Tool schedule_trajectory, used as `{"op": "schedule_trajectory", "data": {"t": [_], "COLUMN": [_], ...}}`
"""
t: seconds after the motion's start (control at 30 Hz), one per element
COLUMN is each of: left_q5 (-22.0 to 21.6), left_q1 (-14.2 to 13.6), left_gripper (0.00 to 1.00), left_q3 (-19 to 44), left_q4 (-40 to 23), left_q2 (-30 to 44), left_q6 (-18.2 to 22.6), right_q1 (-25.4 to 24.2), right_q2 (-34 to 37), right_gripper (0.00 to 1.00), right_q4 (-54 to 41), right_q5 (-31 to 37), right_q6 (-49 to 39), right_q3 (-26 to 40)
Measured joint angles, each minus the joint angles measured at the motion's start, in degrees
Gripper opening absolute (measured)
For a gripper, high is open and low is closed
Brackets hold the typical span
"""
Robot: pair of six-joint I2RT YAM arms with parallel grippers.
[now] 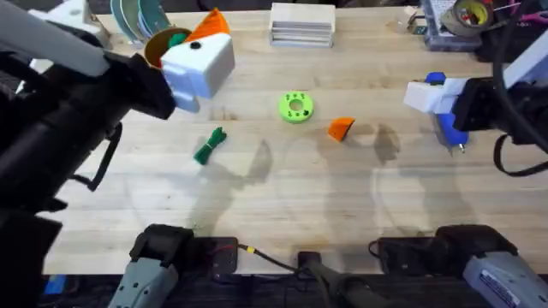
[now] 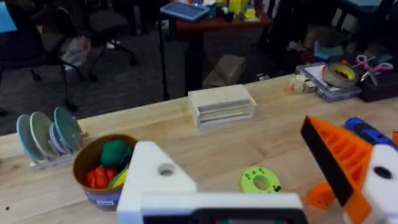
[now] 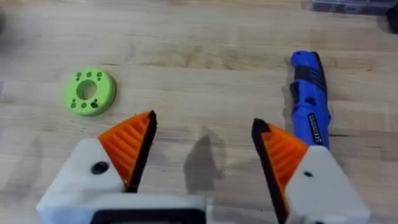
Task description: Pick up the gripper from the table and insert it into the empty holder that is missing its gripper. Then pick up a screw, insert it into the mounting hole, and use the screwdriver to tighten it. Finally, clean up the table by picking up the vegetable and placing it into the bucket.
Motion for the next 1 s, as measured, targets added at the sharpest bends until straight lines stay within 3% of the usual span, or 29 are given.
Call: {"op": "schedule_trajectory", "data": {"t": [0.27,0.57,1.0], "left_q5": [0.11,0.11,0.11], "left_q1": [-0.09,-0.09,-0.09], "left_gripper": [0.993,0.993,0.993], "left_q3": [-9.17,-22.53,-35.86], "left_q4": [12.66,23.86,26.29], "left_q2": [-1.49,-11.67,-24.32], "left_q6": [-0.09,-0.22,-0.24], "right_q1": [0.0,0.0,0.0], "right_q2": [0.01,0.0,0.0], "right_gripper": [0.992,0.991,0.992], "right_q4": [0.01,0.0,0.0], "right_q5": [0.0,0.0,0.0], "right_q6": [0.01,0.02,0.0], "right_q3": [0.0,0.0,0.0]}}
